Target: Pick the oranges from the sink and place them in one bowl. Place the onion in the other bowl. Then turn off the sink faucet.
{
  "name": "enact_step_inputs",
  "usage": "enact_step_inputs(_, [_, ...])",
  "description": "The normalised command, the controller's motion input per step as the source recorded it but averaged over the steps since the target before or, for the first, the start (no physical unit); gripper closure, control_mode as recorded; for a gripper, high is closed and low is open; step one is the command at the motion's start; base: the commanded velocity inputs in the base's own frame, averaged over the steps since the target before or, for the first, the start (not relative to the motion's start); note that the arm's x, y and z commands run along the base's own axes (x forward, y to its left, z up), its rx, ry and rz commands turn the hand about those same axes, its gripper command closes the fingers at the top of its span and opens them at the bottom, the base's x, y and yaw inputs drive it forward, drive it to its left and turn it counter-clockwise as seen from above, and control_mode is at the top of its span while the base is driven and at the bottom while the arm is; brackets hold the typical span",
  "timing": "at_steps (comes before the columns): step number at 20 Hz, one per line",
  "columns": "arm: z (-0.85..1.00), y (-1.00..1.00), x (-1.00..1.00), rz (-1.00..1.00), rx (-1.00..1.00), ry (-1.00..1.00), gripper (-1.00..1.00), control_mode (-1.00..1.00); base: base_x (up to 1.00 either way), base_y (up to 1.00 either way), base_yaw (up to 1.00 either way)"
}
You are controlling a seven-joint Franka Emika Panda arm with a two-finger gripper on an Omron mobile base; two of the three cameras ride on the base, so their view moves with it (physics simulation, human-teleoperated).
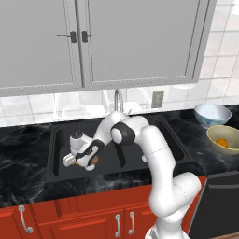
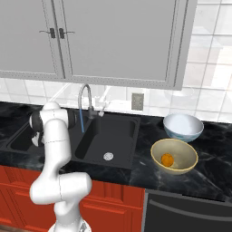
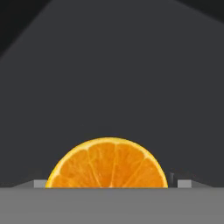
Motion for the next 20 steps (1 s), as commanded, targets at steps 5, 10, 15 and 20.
enact_step_inputs(5, [-0.17, 0.03, 0.09, 0.0, 0.0, 0.0, -1.0, -1.0, 0.0, 0.0, 0.0])
enact_step_inputs(10, [-0.21, 0.0, 0.04, 0.0, 0.0, 0.0, -1.0, -1.0, 0.0, 0.0, 0.0])
enact_step_inputs(15, [-0.2, 0.0, 0.03, 0.0, 0.0, 0.0, 1.0, -1.0, 0.0, 0.0, 0.0])
enact_step_inputs(20, [-0.03, 0.0, 0.0, 0.0, 0.0, 0.0, 1.0, -1.0, 0.0, 0.0, 0.0])
